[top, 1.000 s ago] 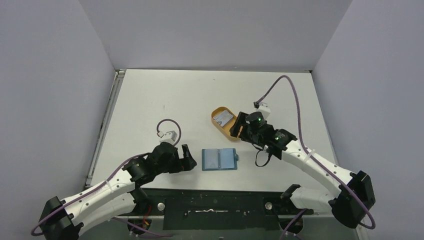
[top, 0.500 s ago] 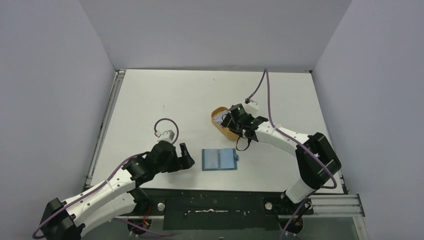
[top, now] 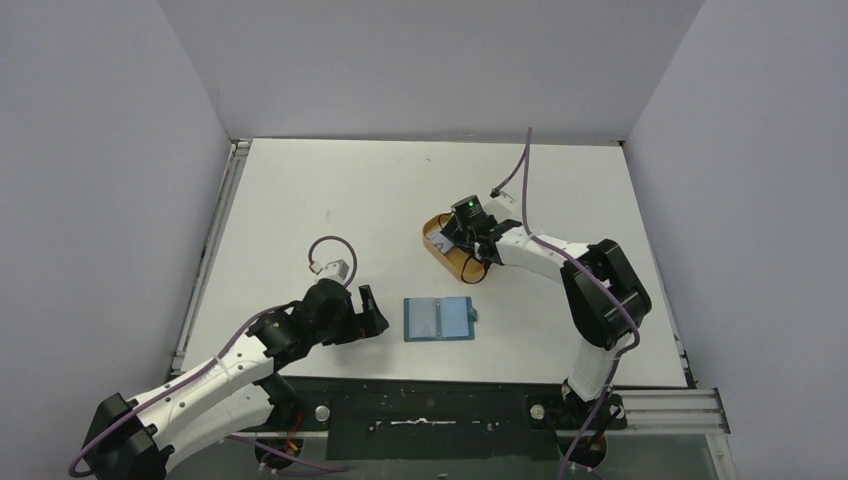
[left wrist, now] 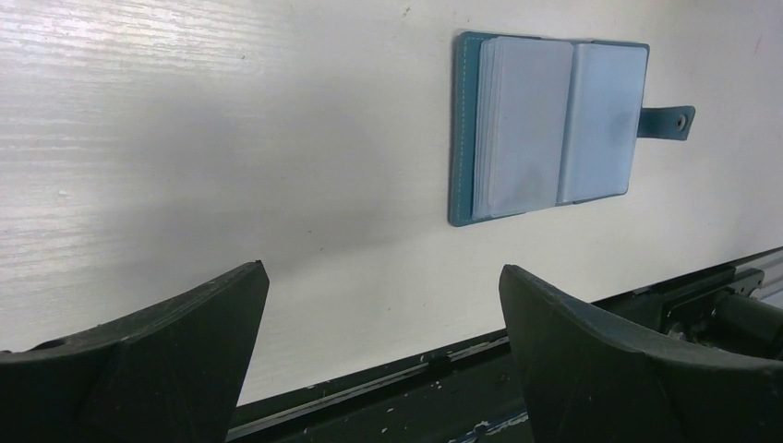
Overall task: Put the credit cards into the card holder
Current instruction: Pick up the credit card from the storage box, then insert the credit card into the card holder.
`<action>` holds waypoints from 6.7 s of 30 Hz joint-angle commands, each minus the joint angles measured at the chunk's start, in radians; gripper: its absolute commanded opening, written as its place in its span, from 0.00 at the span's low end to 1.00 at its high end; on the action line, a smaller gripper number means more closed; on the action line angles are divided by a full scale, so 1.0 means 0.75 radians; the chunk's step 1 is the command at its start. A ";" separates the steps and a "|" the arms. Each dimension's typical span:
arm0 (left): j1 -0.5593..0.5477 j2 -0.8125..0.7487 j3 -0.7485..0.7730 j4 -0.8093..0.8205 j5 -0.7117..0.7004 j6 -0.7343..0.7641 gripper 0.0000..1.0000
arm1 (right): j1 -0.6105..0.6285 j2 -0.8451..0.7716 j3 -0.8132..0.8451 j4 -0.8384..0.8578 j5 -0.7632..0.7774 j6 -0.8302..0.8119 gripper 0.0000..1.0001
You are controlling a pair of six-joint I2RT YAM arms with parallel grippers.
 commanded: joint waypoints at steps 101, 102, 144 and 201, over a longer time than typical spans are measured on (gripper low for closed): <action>0.060 0.024 0.061 0.057 0.037 0.046 0.94 | -0.086 -0.324 -0.117 0.126 -0.343 0.107 0.00; 0.062 0.014 0.067 0.045 0.031 0.049 0.94 | -0.088 -0.364 -0.078 0.049 -0.353 0.087 0.00; -0.028 0.088 0.148 0.245 0.224 0.127 0.82 | 0.040 -1.127 -0.597 -0.346 -0.945 -0.593 0.00; 0.067 0.827 0.212 0.345 0.320 0.036 0.42 | 0.043 -0.452 -0.797 0.431 -0.921 -0.388 0.00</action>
